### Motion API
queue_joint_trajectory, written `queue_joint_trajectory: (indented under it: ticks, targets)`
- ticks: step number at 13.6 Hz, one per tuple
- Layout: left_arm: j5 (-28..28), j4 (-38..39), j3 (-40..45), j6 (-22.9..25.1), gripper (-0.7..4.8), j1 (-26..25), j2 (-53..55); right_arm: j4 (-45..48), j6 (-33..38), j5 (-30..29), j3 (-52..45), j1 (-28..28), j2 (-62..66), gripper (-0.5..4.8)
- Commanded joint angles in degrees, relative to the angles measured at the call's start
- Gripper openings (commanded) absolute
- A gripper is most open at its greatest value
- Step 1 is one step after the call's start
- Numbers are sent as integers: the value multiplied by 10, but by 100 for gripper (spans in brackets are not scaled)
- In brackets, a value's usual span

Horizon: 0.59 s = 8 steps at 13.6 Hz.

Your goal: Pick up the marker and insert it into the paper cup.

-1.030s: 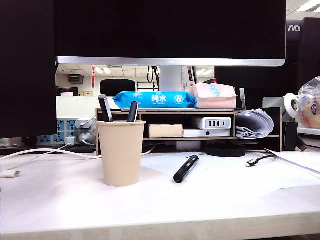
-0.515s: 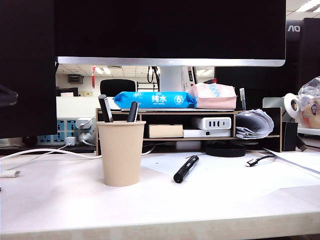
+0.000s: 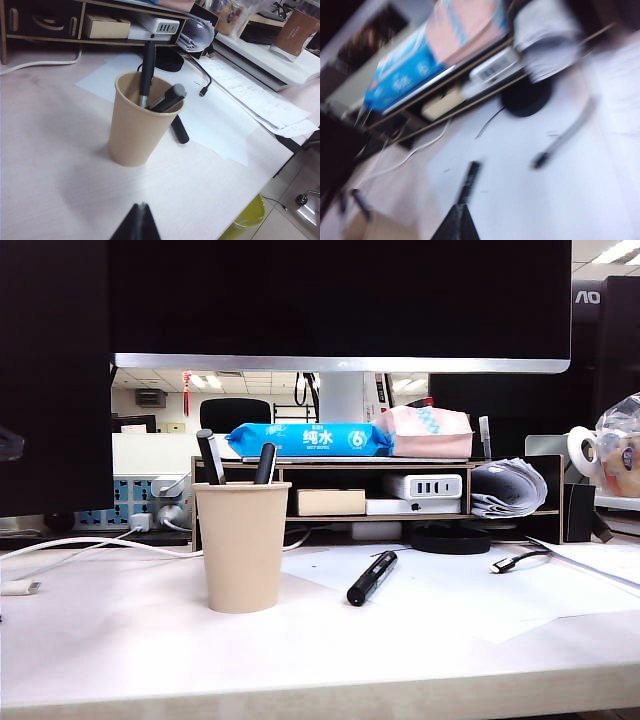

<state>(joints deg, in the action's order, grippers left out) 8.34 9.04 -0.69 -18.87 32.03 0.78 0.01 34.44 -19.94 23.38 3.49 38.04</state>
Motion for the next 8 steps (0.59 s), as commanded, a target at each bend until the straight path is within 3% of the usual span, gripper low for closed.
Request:
queue_joint_trajectory:
  ticks: [1,8]
  targets:
    - [-24,10,1,26,-5,0,1,-126,-67,-91,325,72,393,-6]
    - [-32,10,1,28,-5,0,0,-342,-92,-45,551,136,620,-6]
